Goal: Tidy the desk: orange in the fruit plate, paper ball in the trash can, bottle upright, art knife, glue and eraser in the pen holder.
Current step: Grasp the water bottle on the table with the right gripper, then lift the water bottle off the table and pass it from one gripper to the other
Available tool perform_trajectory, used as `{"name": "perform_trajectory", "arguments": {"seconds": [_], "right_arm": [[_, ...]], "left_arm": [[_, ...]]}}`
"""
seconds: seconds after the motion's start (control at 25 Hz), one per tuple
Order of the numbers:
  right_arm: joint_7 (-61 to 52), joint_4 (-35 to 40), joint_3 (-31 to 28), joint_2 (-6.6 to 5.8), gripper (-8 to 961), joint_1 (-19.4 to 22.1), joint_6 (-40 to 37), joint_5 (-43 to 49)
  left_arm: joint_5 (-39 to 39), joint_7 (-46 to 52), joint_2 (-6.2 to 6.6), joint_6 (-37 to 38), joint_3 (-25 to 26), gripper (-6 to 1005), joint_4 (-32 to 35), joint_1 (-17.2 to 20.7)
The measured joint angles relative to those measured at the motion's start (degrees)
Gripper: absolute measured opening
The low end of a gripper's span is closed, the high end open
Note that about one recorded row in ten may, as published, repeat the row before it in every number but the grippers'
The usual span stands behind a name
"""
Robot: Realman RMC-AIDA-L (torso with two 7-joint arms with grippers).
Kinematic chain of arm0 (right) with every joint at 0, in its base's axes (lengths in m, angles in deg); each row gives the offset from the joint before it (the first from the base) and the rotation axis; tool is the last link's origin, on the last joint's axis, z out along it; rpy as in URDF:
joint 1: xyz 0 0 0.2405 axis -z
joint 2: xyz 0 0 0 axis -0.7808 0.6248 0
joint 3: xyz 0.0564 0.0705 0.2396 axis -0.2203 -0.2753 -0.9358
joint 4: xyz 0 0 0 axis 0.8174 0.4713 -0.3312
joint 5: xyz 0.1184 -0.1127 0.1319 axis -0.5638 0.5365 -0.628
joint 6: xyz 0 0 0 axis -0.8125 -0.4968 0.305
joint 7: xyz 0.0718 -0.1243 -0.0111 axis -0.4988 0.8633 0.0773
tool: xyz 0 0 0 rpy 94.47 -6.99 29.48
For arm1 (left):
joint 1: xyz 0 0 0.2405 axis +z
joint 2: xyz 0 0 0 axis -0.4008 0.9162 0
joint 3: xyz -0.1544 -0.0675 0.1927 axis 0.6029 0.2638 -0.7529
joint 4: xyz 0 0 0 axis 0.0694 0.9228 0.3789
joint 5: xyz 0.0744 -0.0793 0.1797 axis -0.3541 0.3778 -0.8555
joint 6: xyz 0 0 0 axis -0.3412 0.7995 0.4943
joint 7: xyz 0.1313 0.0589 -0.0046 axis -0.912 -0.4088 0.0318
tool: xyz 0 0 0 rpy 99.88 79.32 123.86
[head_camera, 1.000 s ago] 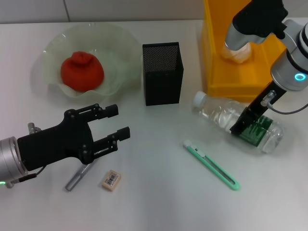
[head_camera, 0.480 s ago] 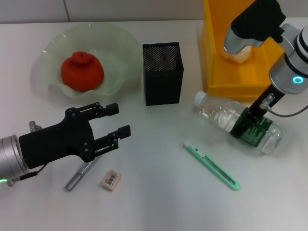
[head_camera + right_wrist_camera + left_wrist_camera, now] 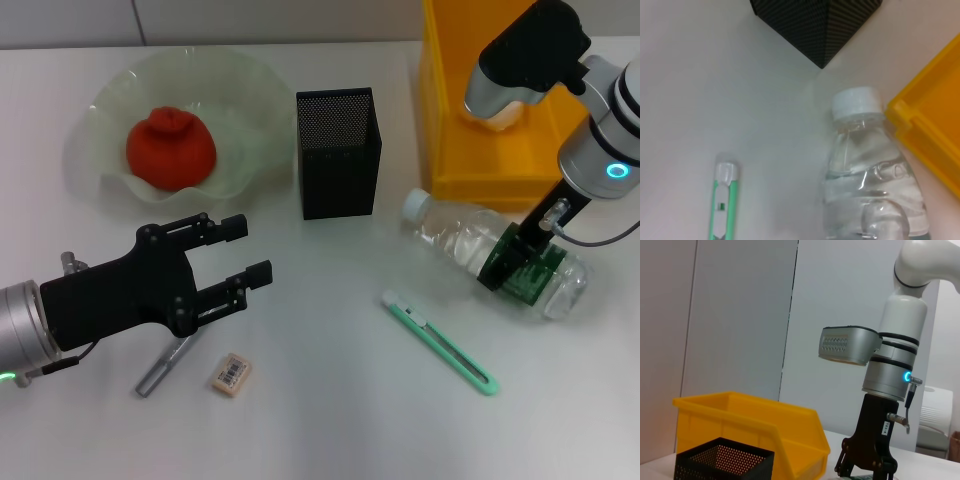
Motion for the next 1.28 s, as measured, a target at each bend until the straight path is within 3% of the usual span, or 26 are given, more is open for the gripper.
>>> {"name": "perform_trajectory", "arguments": {"seconds": [0.84, 1.28], "right_arm": [[0.13, 0.42, 2.90, 0.04, 764, 0.30, 0.97, -2.09], [1.82, 12.42, 4.30, -0.06, 760, 7.87, -0.63, -6.69]], "left_arm": [[0.00, 0.00, 0.00, 0.28, 0.14, 597, 0.00, 0.51], [0.00, 0.00, 0.00, 0.36, 0.18, 596, 0.00, 0.29]]}}
